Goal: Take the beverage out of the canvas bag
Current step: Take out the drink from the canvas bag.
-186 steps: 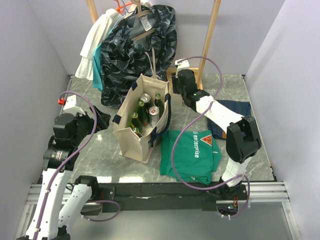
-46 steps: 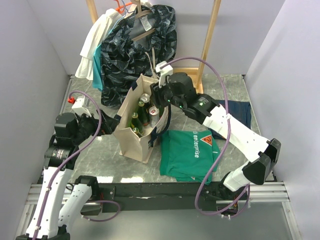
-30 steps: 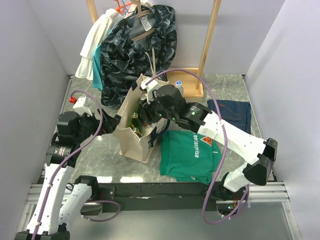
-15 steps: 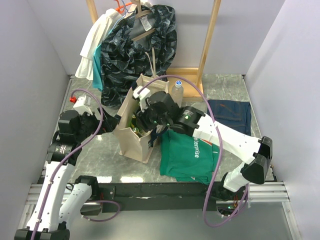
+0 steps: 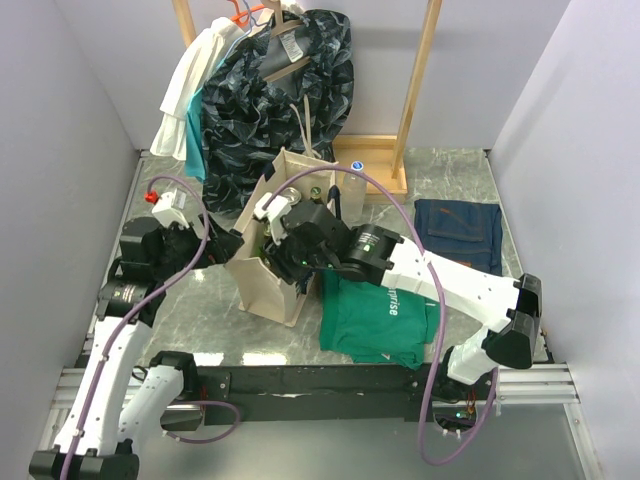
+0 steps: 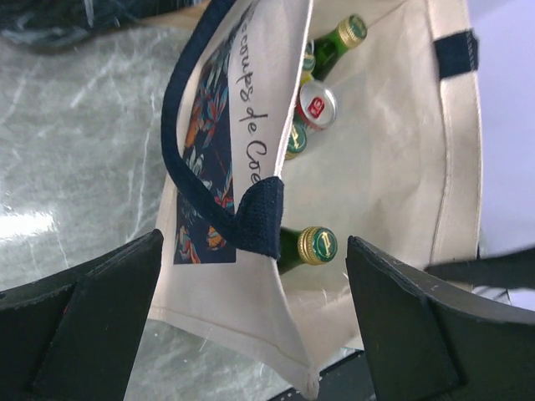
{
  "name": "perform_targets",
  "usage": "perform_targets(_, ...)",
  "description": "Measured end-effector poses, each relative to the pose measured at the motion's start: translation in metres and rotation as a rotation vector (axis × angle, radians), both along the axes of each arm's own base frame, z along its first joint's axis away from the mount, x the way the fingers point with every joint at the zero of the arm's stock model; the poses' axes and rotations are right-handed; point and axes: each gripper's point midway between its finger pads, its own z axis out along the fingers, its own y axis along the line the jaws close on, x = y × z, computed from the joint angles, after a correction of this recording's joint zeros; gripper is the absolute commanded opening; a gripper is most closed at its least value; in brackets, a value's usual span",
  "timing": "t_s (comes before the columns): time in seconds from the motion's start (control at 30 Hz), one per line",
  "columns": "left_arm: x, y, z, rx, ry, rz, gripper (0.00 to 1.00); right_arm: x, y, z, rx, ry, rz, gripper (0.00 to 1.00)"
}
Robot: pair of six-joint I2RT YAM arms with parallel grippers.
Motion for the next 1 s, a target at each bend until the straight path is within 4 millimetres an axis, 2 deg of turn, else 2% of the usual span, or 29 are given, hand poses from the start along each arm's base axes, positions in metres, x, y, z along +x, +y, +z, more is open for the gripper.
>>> perform_targets(0.1, 0.001, -0.003, -0.004, -0.007, 0.022, -0.018, 0.96, -0.008, 0.003, -0.002, 0.000, 0.011, 0.017, 0.47)
perform_targets(0.47, -0.013, -0.019, 0.006, -0.039, -0.012, -0.131, 0.99, -0.031, 0.005, -0.009, -0.024, 0.024, 0.067, 0.47)
perform_targets(0.73, -0.035, -0.030, 0.003, -0.035, -0.001, -0.251, 0.95, -0.031, -0.002, -0.015, -0.048, 0.016, 0.050, 0.49)
perform_targets(1.0, -0.053, -0.035, 0.003, -0.036, -0.002, -0.317, 0.97, -0.031, -0.002, -0.015, -0.048, 0.017, 0.047, 0.49)
